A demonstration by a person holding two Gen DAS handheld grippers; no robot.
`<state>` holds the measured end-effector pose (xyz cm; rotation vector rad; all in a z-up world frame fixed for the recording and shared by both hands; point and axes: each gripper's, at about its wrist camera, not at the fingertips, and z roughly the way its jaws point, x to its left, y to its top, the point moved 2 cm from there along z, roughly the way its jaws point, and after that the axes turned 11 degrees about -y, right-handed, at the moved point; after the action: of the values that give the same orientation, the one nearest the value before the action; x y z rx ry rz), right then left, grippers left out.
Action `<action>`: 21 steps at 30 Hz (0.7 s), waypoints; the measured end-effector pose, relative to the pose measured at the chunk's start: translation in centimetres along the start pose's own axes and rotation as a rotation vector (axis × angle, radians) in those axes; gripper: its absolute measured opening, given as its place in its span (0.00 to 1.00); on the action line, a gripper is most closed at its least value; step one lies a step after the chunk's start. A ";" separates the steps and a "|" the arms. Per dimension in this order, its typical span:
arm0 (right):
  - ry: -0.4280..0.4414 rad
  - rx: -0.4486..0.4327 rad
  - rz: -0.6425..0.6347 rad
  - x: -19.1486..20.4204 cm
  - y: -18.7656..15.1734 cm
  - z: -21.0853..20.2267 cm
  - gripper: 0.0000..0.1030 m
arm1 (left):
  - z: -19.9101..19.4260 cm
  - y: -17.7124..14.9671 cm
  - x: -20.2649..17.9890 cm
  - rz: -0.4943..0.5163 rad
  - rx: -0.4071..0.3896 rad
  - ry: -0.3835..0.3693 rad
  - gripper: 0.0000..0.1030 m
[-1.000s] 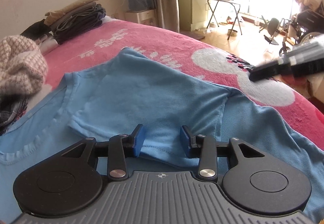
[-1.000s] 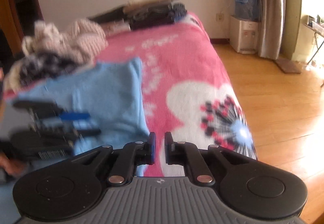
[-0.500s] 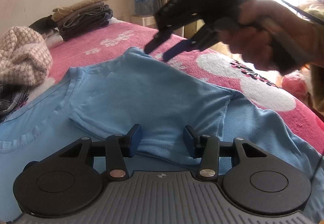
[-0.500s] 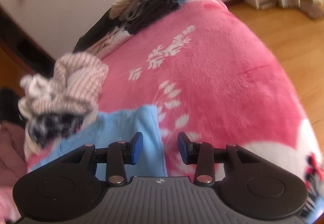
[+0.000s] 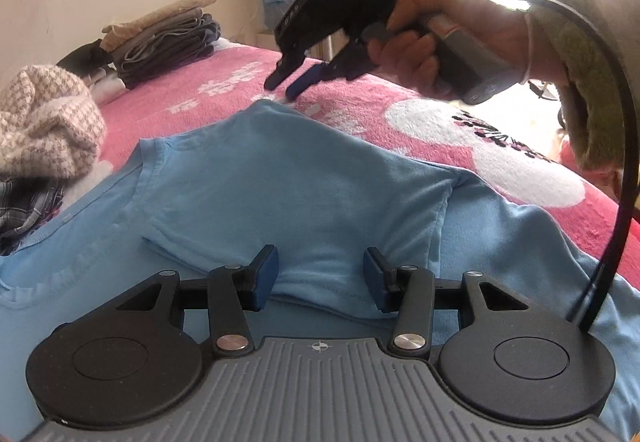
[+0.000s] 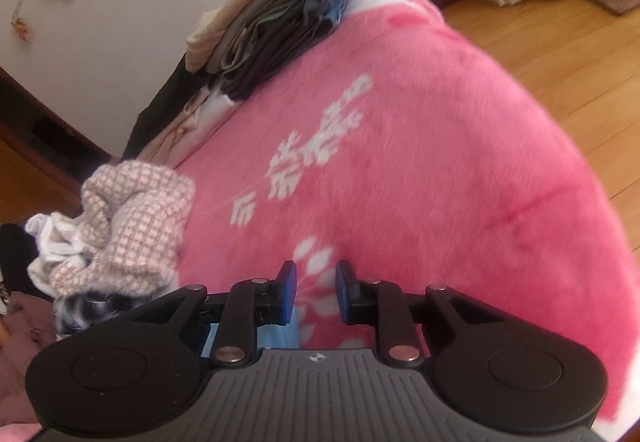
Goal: Fold clothes
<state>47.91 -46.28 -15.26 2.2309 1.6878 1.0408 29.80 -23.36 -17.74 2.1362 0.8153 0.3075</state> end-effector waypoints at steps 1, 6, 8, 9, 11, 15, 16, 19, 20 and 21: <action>0.008 -0.003 -0.059 0.6 -0.3 -0.6 0.23 | 0.0 0.0 0.0 -0.003 -0.001 0.001 0.47; 0.071 0.012 -0.428 4.0 -2.9 -3.1 0.22 | 0.0 0.0 -0.1 -0.010 -0.002 0.009 0.47; 0.053 0.031 -0.547 5.1 -4.3 -2.6 0.15 | 0.0 0.0 -0.2 -0.007 0.001 0.013 0.47; 0.017 0.037 -0.576 5.2 -4.8 -1.8 0.14 | 0.0 0.0 -0.2 -0.005 0.004 0.014 0.47; -0.042 0.043 -0.585 5.0 -5.2 -0.2 0.03 | 0.0 0.1 -0.2 -0.003 0.009 0.014 0.47; -0.022 0.033 -0.504 4.7 -4.0 0.7 0.04 | -0.1 0.0 -0.2 -0.005 0.012 0.017 0.47; -0.020 0.032 -0.493 4.7 -3.7 0.8 0.04 | -0.1 0.0 -0.2 -0.005 0.012 0.018 0.47; -0.022 0.035 -0.465 4.7 -3.1 1.4 0.03 | 0.0 0.0 -0.2 -0.007 0.014 0.020 0.48; -0.032 0.013 -0.446 4.6 -2.9 1.1 0.02 | -0.1 0.0 -0.2 -0.006 0.013 0.019 0.48; -0.049 -0.020 -0.423 4.5 -2.6 0.6 0.02 | -0.1 0.0 -0.2 -0.006 0.012 0.018 0.48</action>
<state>46.78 -41.16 -15.16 1.7538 1.9940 0.8833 29.58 -23.43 -17.68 2.1444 0.8354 0.3205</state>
